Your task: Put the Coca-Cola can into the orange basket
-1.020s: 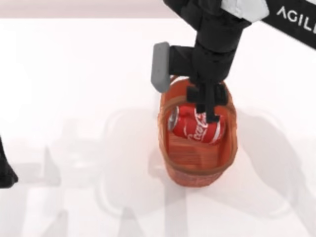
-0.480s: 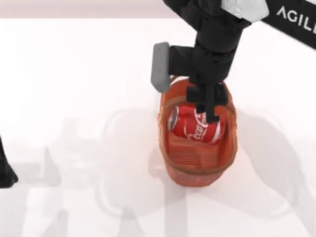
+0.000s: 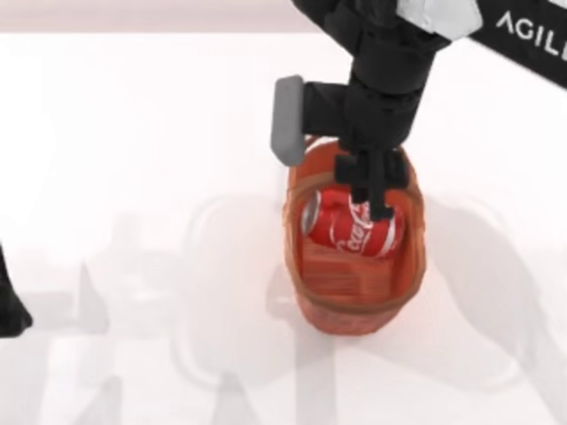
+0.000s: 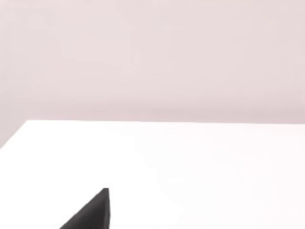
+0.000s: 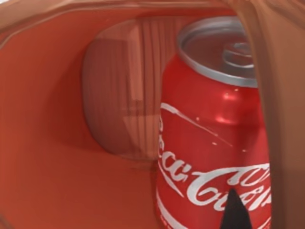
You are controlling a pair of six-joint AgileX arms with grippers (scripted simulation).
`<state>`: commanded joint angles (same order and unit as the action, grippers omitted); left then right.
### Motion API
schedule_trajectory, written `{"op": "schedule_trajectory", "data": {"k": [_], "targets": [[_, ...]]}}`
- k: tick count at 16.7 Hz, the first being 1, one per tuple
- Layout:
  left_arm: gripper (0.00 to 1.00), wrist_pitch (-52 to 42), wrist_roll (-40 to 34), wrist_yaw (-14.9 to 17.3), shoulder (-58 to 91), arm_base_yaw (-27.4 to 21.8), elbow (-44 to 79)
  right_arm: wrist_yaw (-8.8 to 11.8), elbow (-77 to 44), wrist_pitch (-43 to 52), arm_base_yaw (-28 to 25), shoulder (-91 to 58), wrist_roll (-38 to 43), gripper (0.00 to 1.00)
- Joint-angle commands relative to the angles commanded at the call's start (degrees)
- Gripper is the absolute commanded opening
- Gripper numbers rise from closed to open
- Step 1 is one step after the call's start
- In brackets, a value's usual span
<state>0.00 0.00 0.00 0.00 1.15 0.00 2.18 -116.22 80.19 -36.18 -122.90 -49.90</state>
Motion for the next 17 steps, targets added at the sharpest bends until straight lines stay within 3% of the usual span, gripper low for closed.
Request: {"op": "schedule_trajectory", "data": {"k": [9, 17], "targets": [[1.0, 0.0, 0.0, 0.0, 0.0, 0.0, 0.0, 0.0, -0.2, 0.2, 0.1, -0.1, -0.1, 0.0], [1.0, 0.0, 0.0, 0.0, 0.0, 0.0, 0.0, 0.1, -11.4, 11.6, 1.8, 0.1, -2.3, 0.0]]}}
